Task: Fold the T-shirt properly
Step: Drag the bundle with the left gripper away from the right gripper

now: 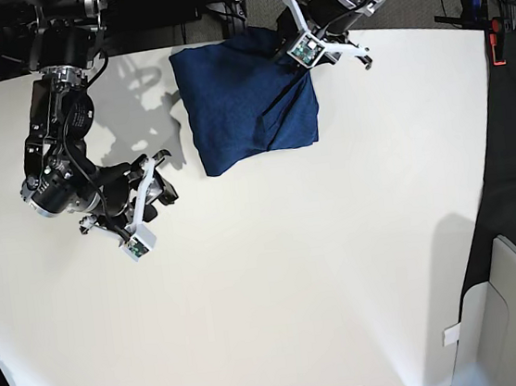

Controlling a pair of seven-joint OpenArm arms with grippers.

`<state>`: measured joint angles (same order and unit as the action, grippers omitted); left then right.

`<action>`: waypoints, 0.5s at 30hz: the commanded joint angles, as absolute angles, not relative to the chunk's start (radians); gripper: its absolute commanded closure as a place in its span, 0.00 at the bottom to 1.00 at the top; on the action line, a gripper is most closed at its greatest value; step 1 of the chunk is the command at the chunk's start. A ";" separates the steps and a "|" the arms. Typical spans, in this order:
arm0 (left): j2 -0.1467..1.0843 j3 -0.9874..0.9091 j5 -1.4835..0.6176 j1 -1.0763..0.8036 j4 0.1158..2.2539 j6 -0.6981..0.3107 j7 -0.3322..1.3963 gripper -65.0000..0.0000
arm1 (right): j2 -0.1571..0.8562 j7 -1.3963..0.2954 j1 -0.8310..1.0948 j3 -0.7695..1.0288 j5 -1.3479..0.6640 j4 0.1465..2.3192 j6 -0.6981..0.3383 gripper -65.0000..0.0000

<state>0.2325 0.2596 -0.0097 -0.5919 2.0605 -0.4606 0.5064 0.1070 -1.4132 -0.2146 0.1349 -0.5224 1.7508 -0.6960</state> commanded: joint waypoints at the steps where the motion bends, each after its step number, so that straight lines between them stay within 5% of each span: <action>1: 0.236 0.248 -0.016 -0.590 2.081 -0.458 0.476 0.72 | 0.110 -1.396 -0.237 0.136 -0.535 1.767 -0.698 0.59; 15: 0.242 0.232 -0.015 -0.536 2.084 -0.458 0.406 0.66 | 0.111 -1.396 -0.239 0.137 -0.535 1.767 -0.698 0.59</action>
